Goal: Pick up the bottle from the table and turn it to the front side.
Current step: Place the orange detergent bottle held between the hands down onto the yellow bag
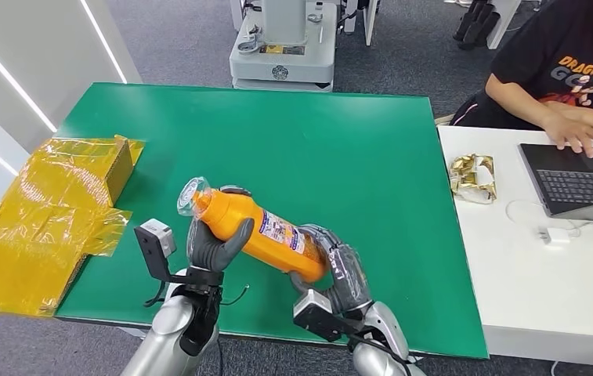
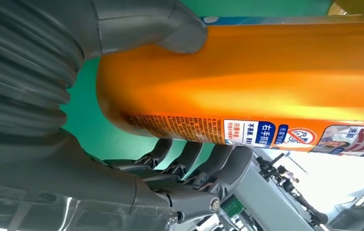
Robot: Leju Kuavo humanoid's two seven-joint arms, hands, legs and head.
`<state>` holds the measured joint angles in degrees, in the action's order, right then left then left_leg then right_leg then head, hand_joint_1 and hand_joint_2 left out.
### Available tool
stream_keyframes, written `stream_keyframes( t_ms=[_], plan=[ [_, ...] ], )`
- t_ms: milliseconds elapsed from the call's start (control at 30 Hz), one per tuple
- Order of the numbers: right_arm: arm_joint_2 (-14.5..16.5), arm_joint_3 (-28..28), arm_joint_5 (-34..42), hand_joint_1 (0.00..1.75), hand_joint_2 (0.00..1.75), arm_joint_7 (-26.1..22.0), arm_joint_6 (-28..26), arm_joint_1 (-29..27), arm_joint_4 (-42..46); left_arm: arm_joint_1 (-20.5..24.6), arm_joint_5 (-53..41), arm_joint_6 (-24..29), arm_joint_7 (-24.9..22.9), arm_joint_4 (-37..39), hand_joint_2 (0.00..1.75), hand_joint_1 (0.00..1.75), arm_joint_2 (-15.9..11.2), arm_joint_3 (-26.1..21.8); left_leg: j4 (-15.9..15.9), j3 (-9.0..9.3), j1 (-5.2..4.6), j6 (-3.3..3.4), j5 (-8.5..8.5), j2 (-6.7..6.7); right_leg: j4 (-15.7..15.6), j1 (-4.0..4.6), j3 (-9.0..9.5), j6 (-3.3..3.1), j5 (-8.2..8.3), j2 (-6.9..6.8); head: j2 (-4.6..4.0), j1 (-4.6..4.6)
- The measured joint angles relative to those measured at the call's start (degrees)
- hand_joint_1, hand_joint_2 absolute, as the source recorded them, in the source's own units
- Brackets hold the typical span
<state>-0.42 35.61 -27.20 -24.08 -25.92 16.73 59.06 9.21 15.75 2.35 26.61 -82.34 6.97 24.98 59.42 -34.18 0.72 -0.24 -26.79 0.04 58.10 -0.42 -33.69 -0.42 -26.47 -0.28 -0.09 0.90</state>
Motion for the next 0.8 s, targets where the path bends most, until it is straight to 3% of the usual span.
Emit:
stream_keyframes(
  t_ms=[100, 233, 800],
  plan=[
    [0.0, -0.2, 0.4, 1.7, 1.75, -0.3, 0.2, -0.3, 0.6, 0.1, 0.8, -0.1, -0.1, 0.0, 1.75, 1.75, 0.0, -0.2, 0.0, 0.0, 0.0, 0.0, 0.0, 0.0, 0.0, 0.0, 0.0, 0.0, 0.0, 0.0, 0.0, 0.0],
    [0.0, -0.3, 1.1, 0.05, 1.75, -1.1, 0.0, -0.3, 0.8, 0.0, 1.1, 0.0, -0.2, 0.0, 1.75, 1.75, 0.0, -0.3, 0.0, 0.0, 0.0, 0.0, 0.0, 0.0, 0.0, 0.0, 0.01, 0.0, 0.0, 0.0, 0.0, 0.0],
    [0.0, -0.3, 6.2, 0.0, 1.75, -2.9, -2.0, -1.0, 6.2, -0.9, 1.0, 0.1, -0.4, 0.0, 1.75, 1.75, 0.0, -0.4, 0.0, 0.0, 0.0, 0.0, 0.0, 0.0, 0.0, 0.0, 0.0, 0.0, 0.0, 0.0, 0.0, 0.0]
  ],
)
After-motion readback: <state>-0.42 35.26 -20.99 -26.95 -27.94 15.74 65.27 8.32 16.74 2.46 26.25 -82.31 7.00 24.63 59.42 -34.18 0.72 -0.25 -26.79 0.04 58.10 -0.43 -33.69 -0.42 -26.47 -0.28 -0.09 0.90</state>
